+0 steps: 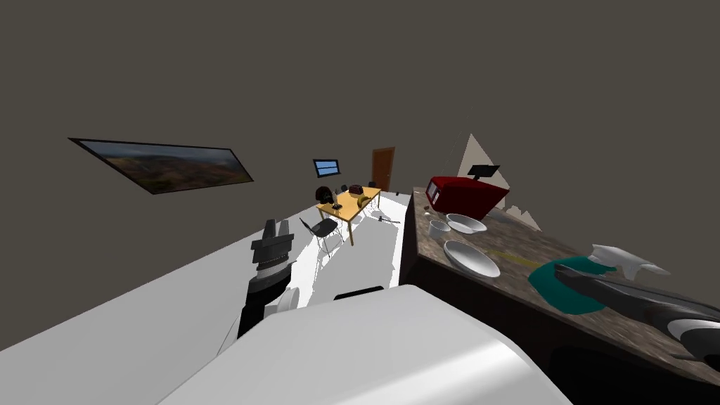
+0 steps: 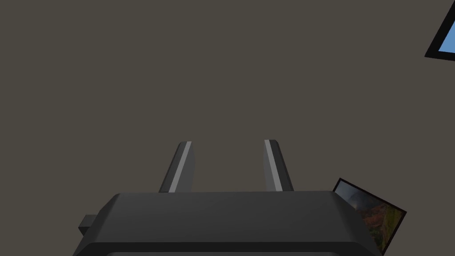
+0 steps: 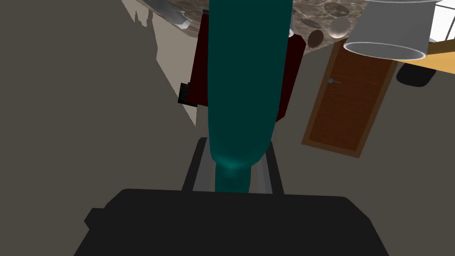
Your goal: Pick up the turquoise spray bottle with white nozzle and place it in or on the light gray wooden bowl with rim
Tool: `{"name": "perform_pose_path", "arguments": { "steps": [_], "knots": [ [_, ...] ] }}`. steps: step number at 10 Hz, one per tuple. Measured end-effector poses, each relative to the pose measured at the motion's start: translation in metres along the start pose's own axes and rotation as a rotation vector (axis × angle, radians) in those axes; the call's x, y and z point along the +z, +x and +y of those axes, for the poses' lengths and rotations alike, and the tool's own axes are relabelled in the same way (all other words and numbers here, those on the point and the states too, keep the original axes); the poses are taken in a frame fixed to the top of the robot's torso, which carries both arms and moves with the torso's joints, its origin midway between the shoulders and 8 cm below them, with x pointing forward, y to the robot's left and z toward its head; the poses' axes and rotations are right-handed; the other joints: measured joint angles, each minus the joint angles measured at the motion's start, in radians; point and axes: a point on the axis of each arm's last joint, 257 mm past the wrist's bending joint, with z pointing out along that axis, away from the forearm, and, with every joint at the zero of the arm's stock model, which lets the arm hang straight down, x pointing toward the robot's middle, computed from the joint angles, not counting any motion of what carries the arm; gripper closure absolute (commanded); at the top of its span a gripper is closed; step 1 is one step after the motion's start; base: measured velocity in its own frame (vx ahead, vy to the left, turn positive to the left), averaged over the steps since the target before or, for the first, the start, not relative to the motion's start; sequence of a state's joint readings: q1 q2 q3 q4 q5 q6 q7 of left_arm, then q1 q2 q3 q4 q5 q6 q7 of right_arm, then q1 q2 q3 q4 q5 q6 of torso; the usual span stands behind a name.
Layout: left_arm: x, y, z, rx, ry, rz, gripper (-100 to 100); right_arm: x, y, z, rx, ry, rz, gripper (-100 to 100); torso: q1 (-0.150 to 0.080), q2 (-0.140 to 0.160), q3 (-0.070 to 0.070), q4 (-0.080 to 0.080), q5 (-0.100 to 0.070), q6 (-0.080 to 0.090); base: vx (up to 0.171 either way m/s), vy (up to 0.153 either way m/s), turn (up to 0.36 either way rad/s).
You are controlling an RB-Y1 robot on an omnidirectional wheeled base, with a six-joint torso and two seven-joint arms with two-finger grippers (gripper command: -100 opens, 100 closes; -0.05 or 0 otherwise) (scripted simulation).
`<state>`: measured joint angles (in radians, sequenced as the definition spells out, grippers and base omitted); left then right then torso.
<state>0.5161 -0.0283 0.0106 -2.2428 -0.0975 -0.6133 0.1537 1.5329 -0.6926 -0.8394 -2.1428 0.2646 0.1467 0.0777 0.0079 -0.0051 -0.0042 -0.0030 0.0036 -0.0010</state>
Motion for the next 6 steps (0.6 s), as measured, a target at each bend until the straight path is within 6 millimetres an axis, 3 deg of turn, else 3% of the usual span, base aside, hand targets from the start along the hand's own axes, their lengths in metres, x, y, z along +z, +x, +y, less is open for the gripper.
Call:
{"name": "perform_pose_path", "arguments": {
  "steps": [6],
  "knots": [
    [0.000, 0.000, 0.000, 0.000, 0.000, 0.000, 0, -0.020, 0.002, 0.031, 0.102, -0.040, 0.068, 100, -0.012, -0.008, -0.005, -0.002, -0.005, -0.003, 0.076, -0.049, 0.066]
  ]
}}
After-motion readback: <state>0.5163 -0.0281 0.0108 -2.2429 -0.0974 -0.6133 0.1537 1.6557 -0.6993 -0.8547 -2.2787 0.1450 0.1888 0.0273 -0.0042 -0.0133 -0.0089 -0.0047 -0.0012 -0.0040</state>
